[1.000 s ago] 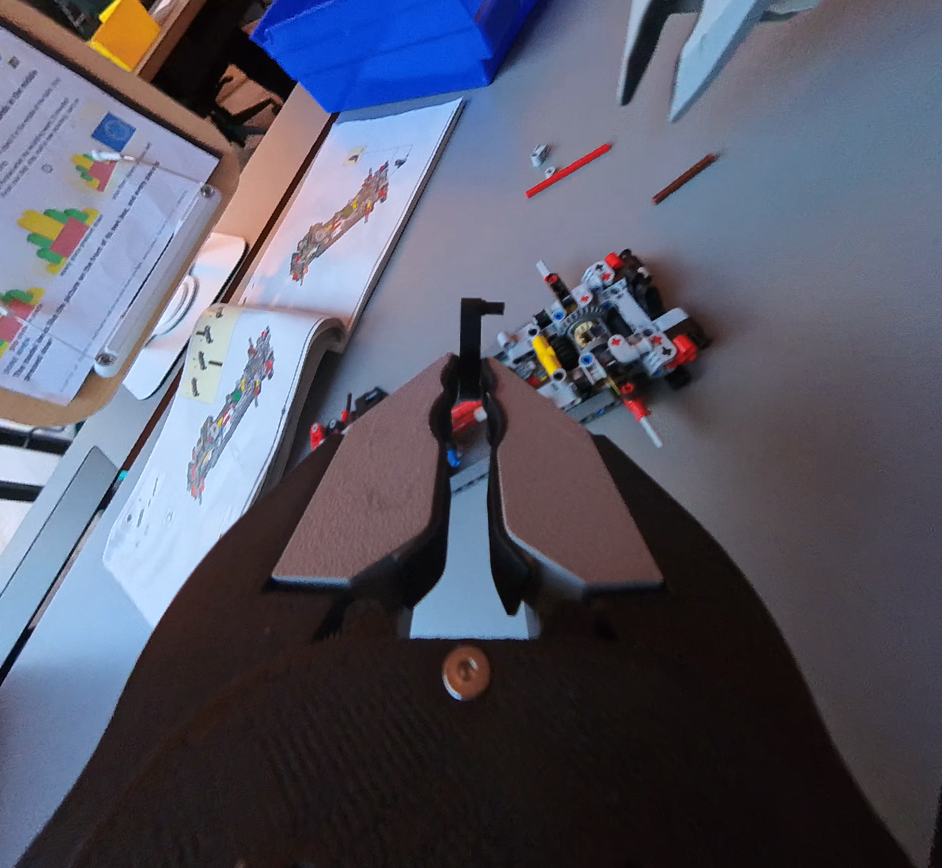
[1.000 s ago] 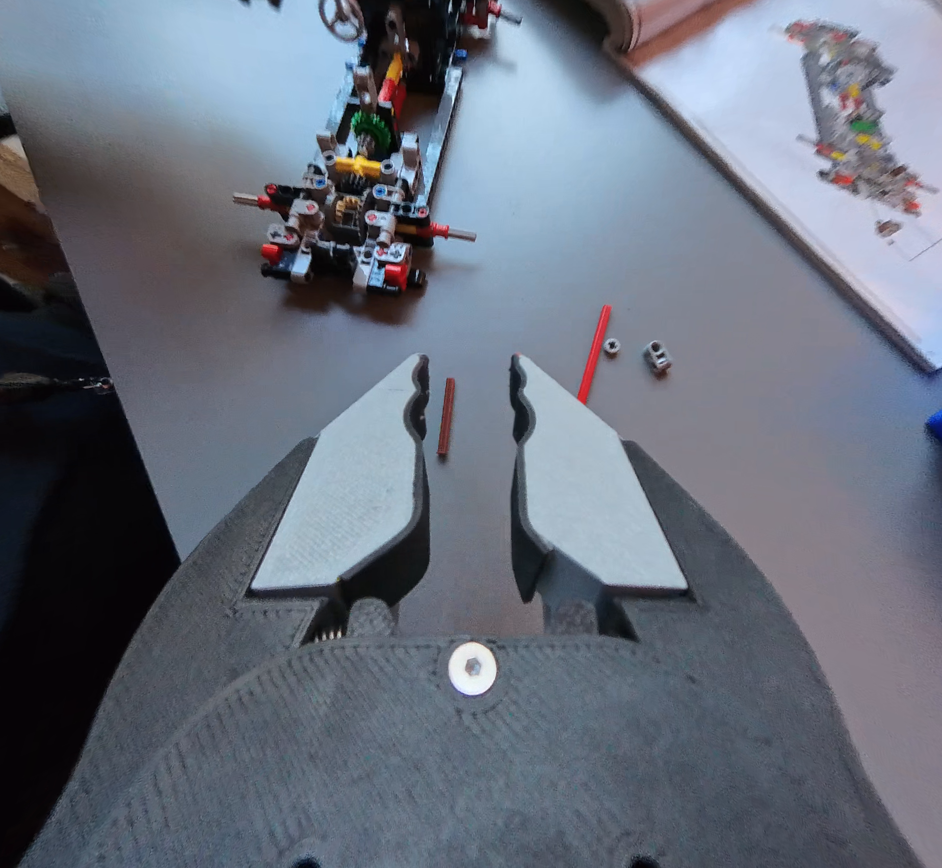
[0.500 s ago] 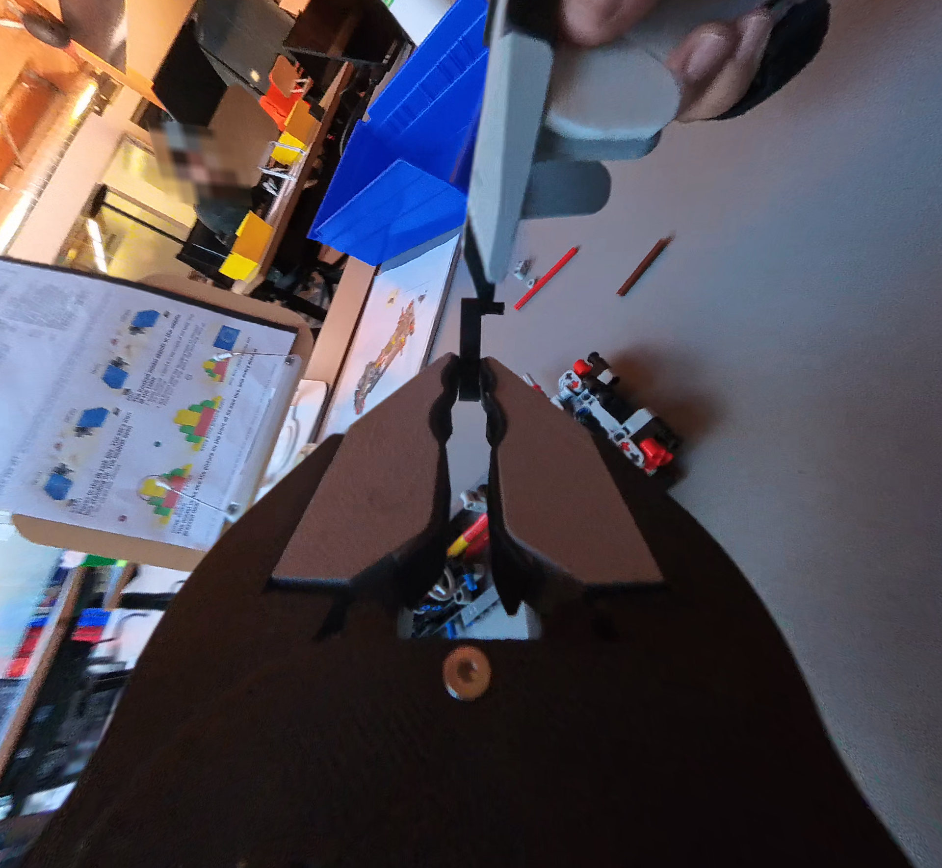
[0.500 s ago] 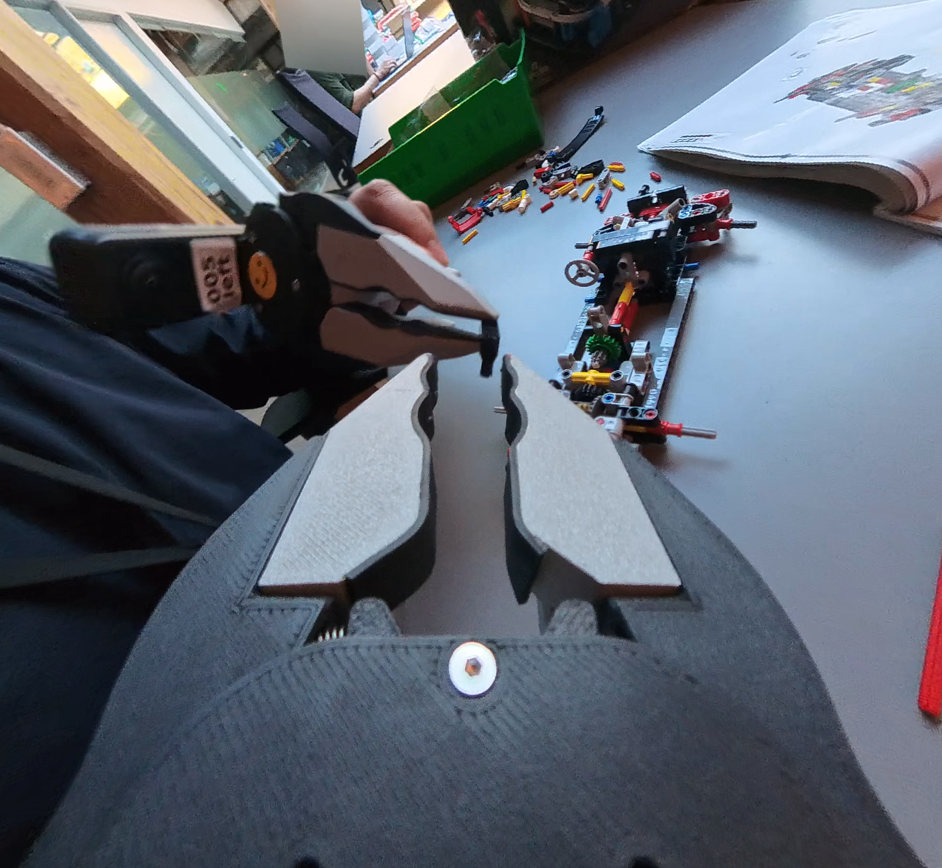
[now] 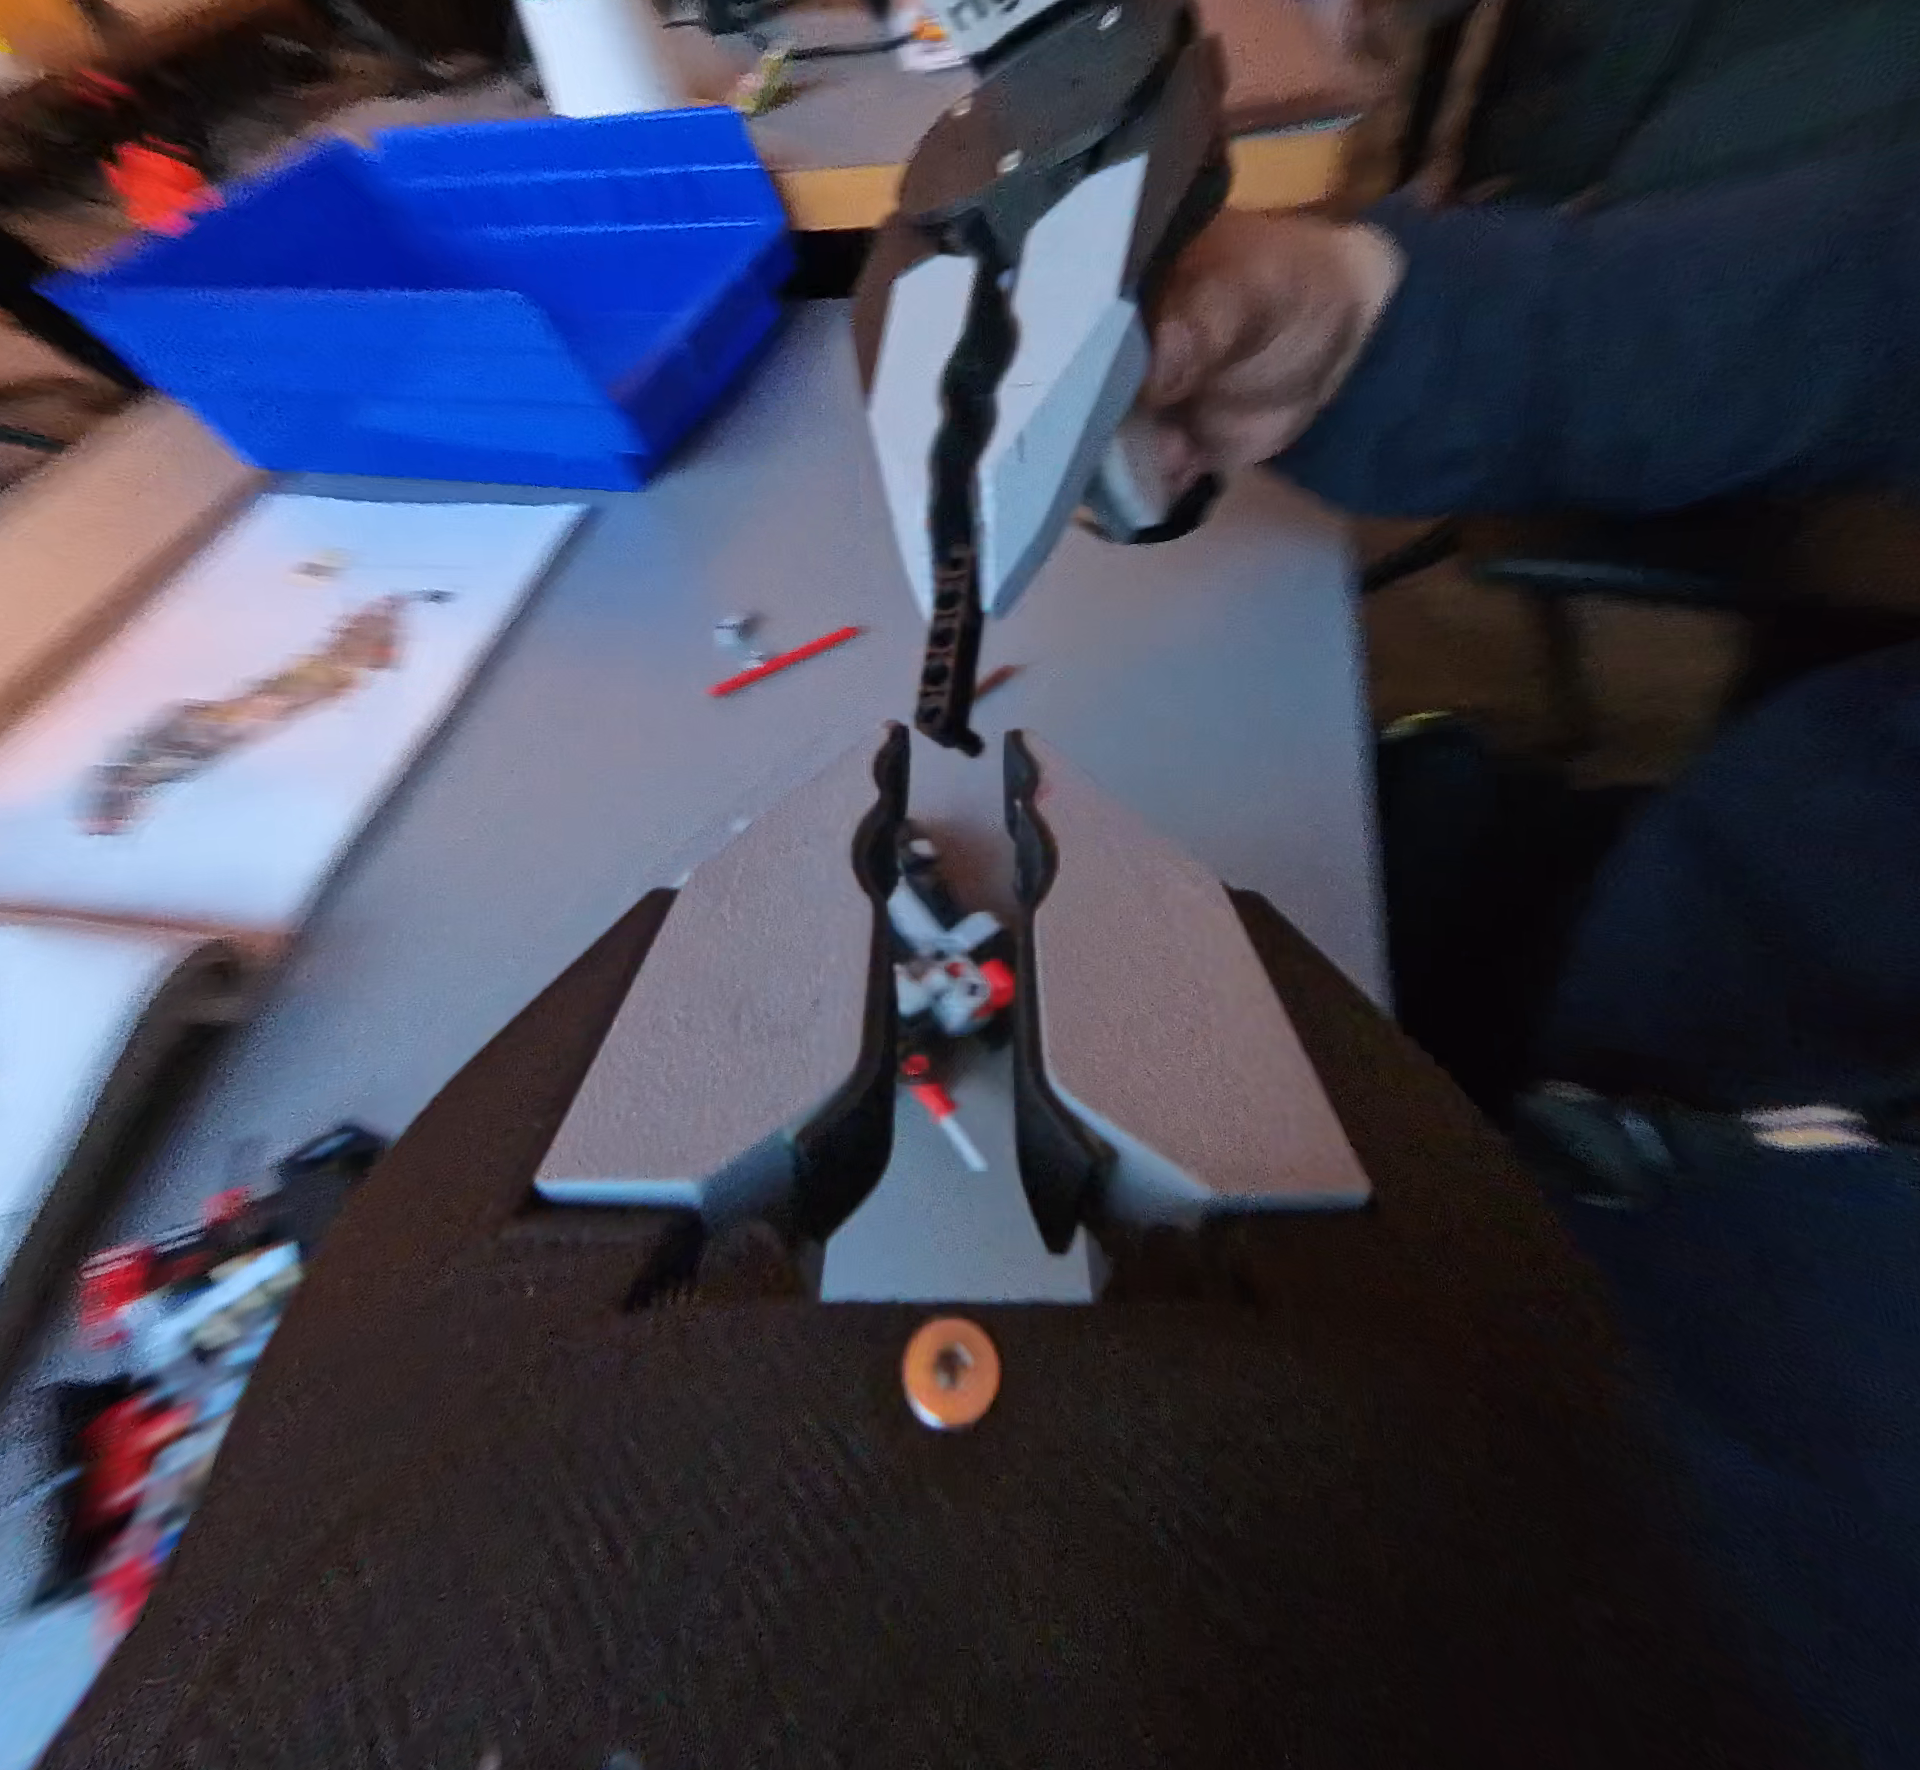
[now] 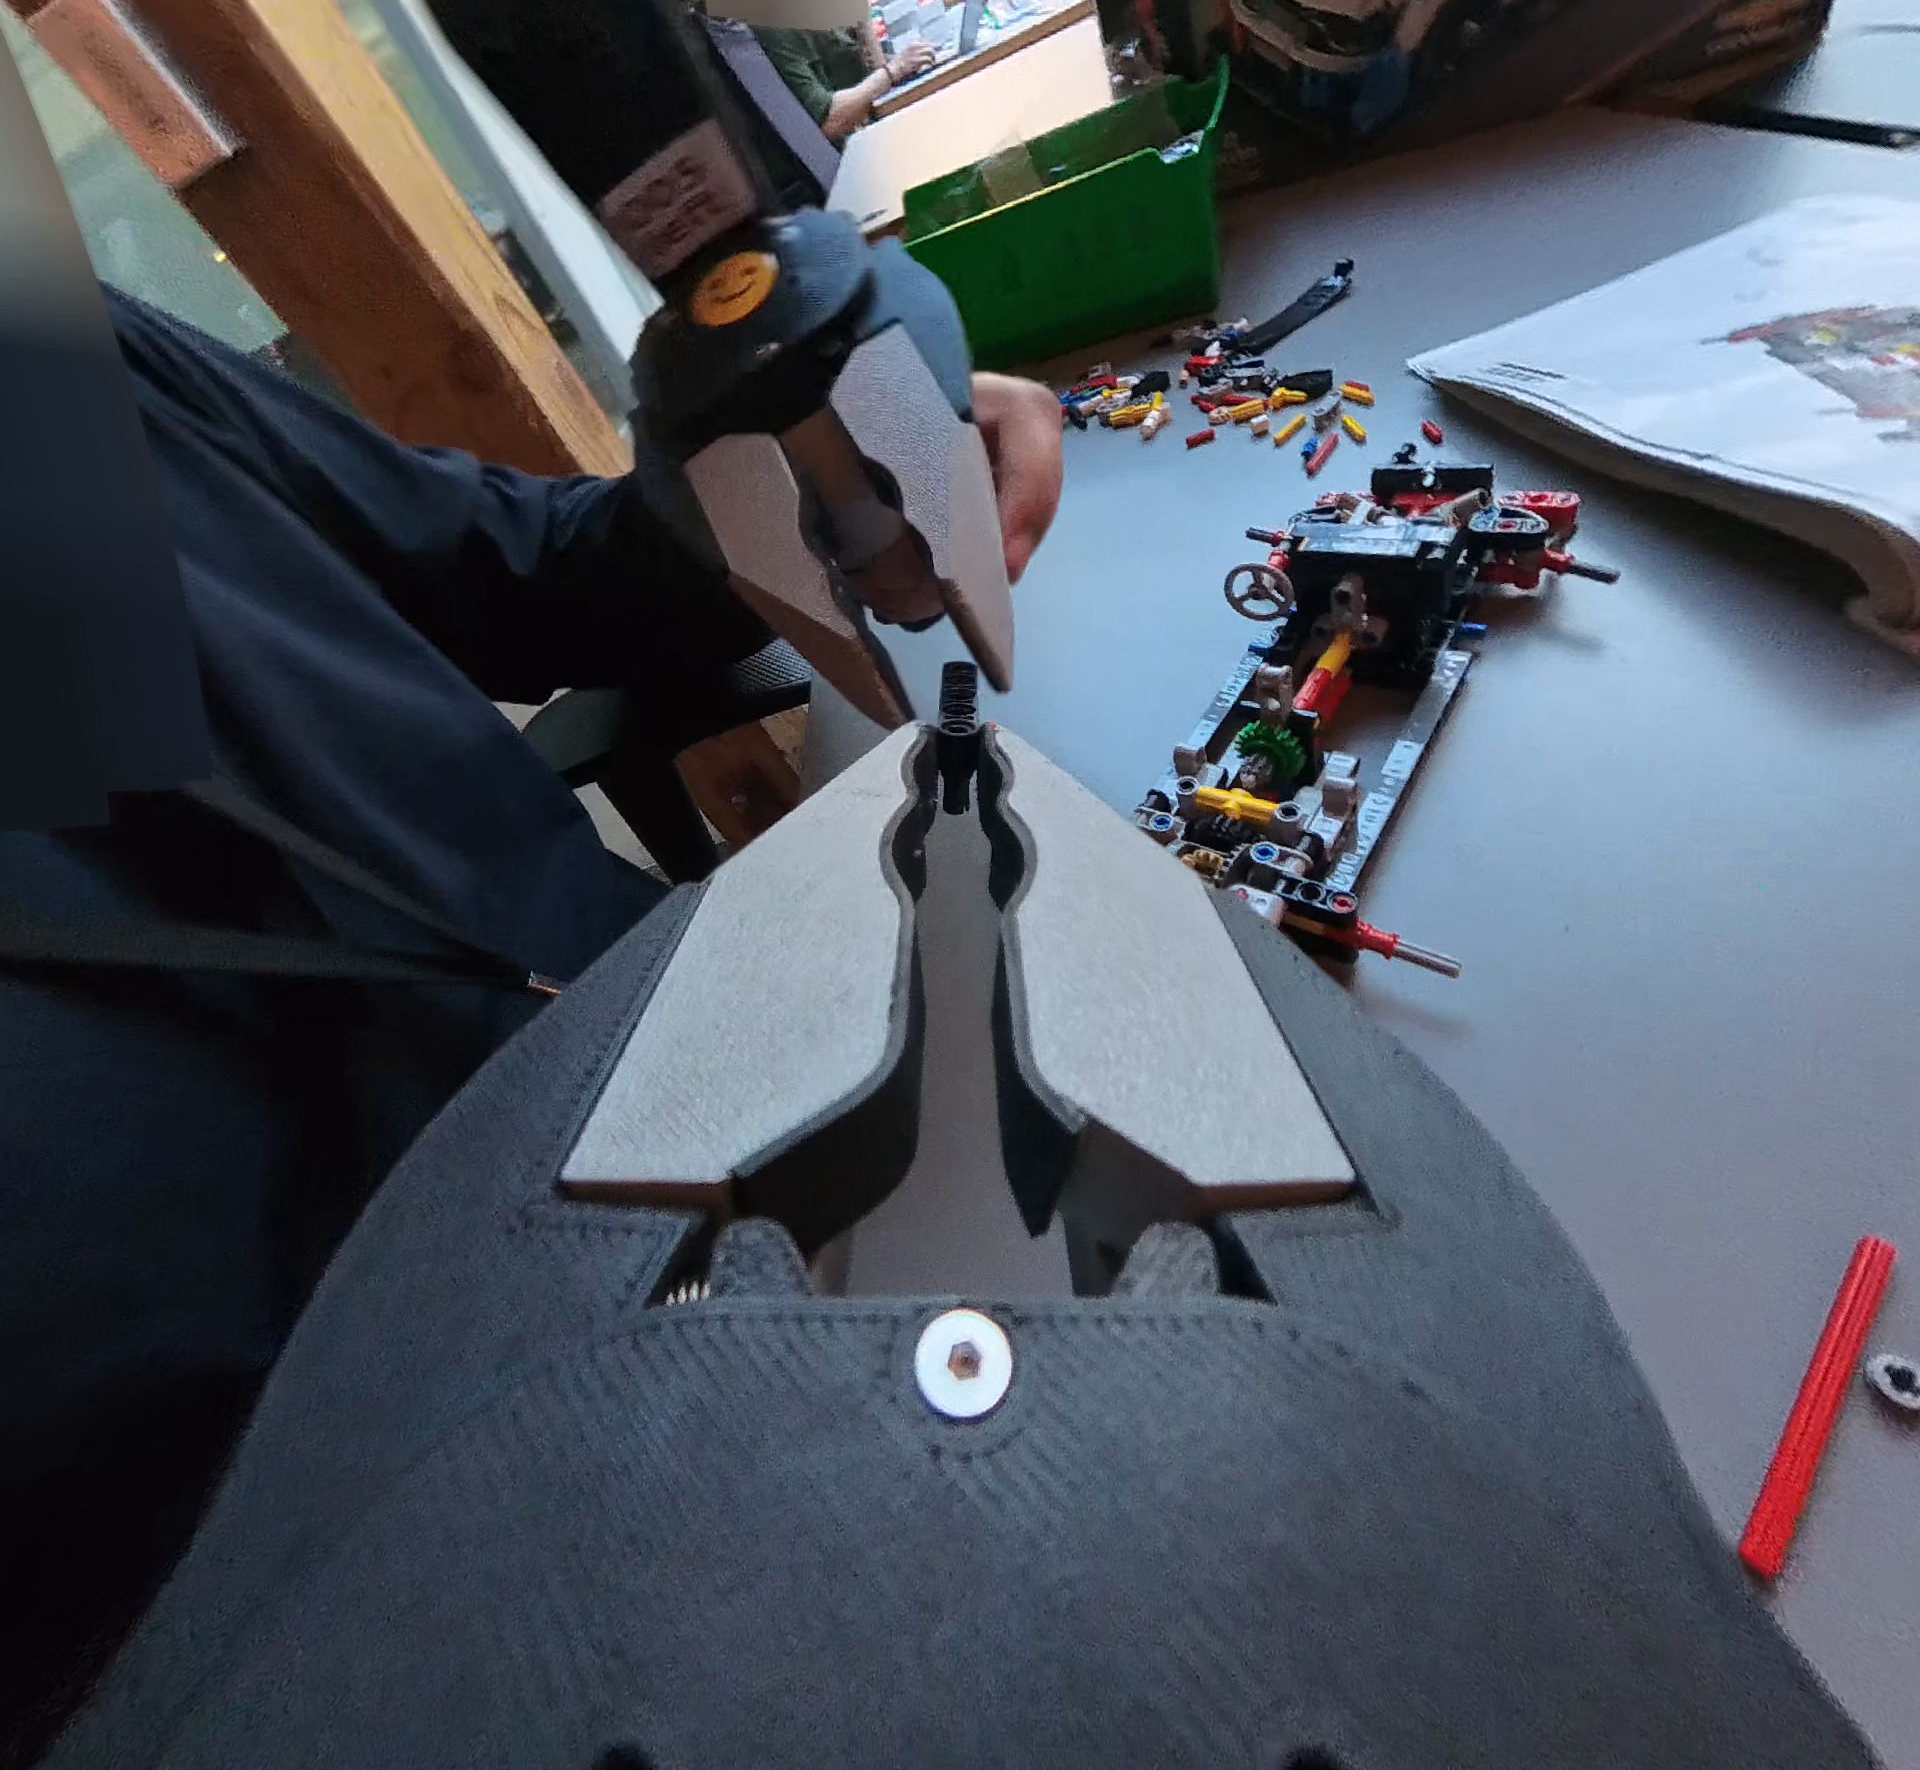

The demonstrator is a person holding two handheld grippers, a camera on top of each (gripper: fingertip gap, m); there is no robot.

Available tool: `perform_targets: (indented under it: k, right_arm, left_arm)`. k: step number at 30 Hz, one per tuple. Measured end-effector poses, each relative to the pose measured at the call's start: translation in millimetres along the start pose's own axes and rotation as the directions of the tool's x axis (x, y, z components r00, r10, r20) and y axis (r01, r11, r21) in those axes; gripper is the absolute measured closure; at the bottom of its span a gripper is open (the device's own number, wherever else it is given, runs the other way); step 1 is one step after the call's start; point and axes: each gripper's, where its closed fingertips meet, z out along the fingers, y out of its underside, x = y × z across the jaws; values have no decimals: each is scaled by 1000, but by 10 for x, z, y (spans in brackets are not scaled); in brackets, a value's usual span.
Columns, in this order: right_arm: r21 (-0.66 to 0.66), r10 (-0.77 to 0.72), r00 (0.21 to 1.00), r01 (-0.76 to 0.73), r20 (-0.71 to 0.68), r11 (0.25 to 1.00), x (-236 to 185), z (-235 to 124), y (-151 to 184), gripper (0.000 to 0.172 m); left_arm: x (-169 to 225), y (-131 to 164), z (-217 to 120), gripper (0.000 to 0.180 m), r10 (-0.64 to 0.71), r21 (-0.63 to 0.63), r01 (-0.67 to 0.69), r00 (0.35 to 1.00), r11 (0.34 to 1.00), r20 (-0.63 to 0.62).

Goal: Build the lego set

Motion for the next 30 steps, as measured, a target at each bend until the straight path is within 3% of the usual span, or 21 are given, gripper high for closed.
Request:
perform_targets:
  k: [4, 7, 9, 16, 25, 30]
  right_arm:
    - [-23, -30, 998, 31, 48, 999, -72, 53, 65, 167]
    - [-44, -52, 997, 55, 61, 998, -97, 96, 117, 167]
    - [-44, -63, 997, 66, 53, 997, -91, 110, 121, 167]
    - [-50, -86, 996, 88, 32, 995, -64, 112, 142, 167]
    - [-5, -45, 999, 45, 29, 999, -36, 67, 89, 167]
    - [-33, 14, 994, -18, -108, 999, 160, -107, 103, 153]
  left_arm:
    - [86, 6, 5, 158, -152, 31, 158, 978, 987, -143]
    - [158, -27, 5, 167, -214, 50, 230, 952, 972, -217]
    - [124, -13, 7, 175, -236, 51, 252, 948, 966, -214]
    - [119, 71, 18, 172, -326, 15, 339, 913, 941, -244]
    - [104, 42, 15, 175, -303, 38, 319, 926, 947, -225]
    - [-68, 95, -4, 175, -356, 49, 368, 921, 929, -161]
